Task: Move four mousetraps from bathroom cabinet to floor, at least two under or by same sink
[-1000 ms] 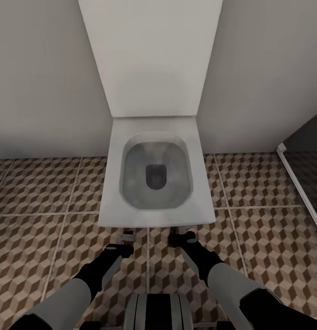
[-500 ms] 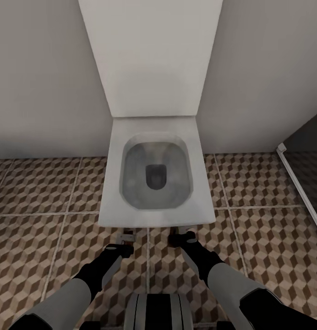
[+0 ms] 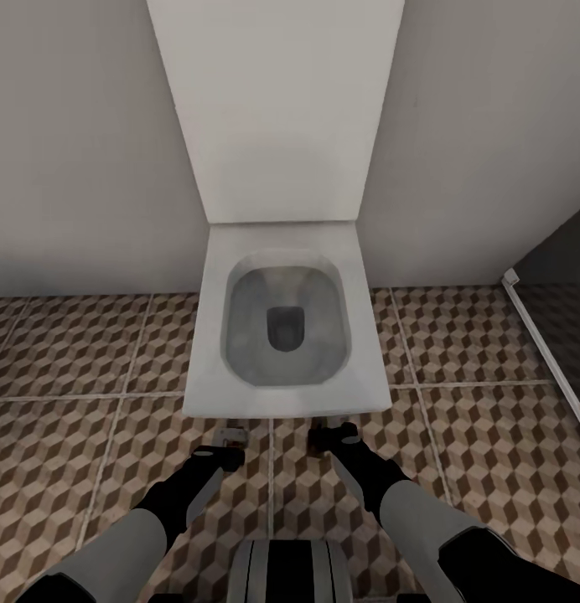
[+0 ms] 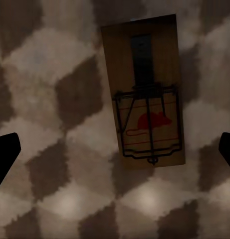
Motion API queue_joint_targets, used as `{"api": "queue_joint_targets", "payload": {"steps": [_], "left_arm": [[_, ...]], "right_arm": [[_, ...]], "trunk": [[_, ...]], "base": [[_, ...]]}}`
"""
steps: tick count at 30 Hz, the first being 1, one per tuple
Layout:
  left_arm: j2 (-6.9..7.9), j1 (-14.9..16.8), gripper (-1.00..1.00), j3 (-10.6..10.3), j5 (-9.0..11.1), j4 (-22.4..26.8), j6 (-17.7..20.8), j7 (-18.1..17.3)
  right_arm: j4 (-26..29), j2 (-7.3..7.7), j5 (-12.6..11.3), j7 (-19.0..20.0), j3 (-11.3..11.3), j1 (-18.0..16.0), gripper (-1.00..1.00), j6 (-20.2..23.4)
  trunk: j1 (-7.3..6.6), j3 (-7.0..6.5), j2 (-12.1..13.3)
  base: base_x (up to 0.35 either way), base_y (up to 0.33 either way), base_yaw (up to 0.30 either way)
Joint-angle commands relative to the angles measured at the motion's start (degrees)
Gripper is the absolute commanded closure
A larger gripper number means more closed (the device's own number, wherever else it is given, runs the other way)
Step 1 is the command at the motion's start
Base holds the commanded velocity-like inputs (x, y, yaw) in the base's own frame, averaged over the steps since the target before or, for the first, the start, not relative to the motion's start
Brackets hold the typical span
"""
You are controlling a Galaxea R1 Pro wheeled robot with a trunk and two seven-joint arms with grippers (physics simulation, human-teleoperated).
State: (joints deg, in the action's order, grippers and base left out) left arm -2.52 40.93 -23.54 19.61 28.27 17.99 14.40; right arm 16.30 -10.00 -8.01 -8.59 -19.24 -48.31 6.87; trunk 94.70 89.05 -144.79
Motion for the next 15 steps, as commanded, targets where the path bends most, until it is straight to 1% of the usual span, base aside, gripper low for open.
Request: {"api": "queue_joint_targets", "payload": {"steps": [1, 9, 15], "left_arm": [[0.06, 0.03, -1.0, -0.46, 0.6, 0.11, 0.21, 0.54], [0.06, 0.03, -1.0, -0.46, 0.6, 0.12, 0.21, 0.54], [0.06, 0.03, -1.0, -0.46, 0.6, 0.09, 0.21, 0.54]], "right_arm": [[0.05, 0.0, -0.6, -0.44, -0.45, -0.03, -1.0, 0.25], [0.05, 0.0, -0.6, -0.43, -0.45, -0.05, -1.0, 0.25], [0.05, 0.0, -0.6, -0.42, -0.45, -0.04, -1.0, 0.25]], "trunk": [[-0.01, 0.03, -0.01], [-0.01, 0.03, -0.01], [-0.16, -1.3, 0.07]], "base": [[0.0, 0.0, 0.0], [0.0, 0.0, 0.0], [0.0, 0.0, 0.0]]}}
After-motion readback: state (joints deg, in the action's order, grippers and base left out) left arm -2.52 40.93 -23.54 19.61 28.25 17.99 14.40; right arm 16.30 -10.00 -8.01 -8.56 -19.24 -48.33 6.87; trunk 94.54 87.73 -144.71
